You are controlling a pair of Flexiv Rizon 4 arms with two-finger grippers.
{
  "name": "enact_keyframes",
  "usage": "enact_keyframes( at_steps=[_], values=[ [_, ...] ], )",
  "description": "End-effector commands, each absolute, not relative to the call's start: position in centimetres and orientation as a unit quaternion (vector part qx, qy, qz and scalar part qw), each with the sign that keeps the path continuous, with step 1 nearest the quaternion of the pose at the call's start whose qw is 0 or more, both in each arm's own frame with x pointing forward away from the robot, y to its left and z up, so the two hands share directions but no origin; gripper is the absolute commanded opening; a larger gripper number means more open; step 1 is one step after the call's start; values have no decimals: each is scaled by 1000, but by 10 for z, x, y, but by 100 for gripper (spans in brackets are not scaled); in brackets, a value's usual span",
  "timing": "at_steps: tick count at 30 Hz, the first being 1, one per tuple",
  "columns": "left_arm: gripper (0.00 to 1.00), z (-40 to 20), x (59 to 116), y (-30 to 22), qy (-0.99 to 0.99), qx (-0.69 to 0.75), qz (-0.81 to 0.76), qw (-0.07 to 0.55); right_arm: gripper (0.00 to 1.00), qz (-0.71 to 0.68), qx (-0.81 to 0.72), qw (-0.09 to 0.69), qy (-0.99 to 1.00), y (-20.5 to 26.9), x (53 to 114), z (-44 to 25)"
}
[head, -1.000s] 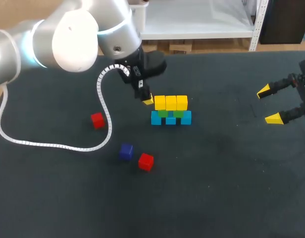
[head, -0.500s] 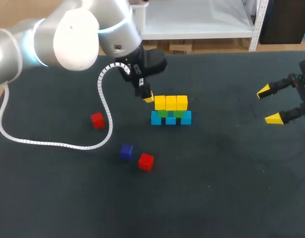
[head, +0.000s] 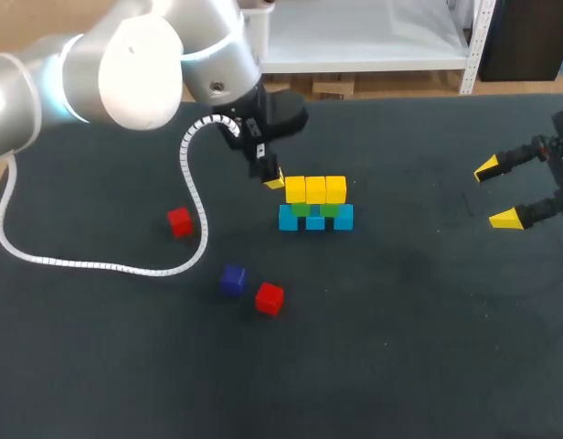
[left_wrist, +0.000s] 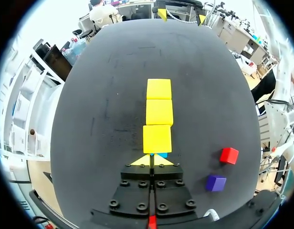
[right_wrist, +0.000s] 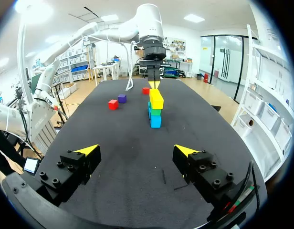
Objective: Place the blue cubes, place green cubes on the blue cubes, place the yellow cubes on the green cubes, then place the red cubes on the yellow cubes, and place purple cube on the red cubes.
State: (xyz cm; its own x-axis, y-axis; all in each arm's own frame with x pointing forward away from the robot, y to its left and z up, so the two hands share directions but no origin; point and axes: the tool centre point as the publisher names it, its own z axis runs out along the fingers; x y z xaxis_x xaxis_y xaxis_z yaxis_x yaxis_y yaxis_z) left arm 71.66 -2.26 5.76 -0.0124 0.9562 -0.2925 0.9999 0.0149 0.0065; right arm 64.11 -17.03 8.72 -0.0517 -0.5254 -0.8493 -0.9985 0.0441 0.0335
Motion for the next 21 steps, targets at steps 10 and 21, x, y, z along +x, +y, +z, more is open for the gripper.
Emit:
enact_keyframes(
  at_steps=[10, 21],
  values=[
    [0, 58, 719, -24, 700, 698, -106, 107, 100, 347, -598, 342, 636, -170, 642, 86],
    [0, 57, 718, -25, 699, 699, -106, 107, 100, 347, -598, 342, 636, -170, 642, 86]
  ],
)
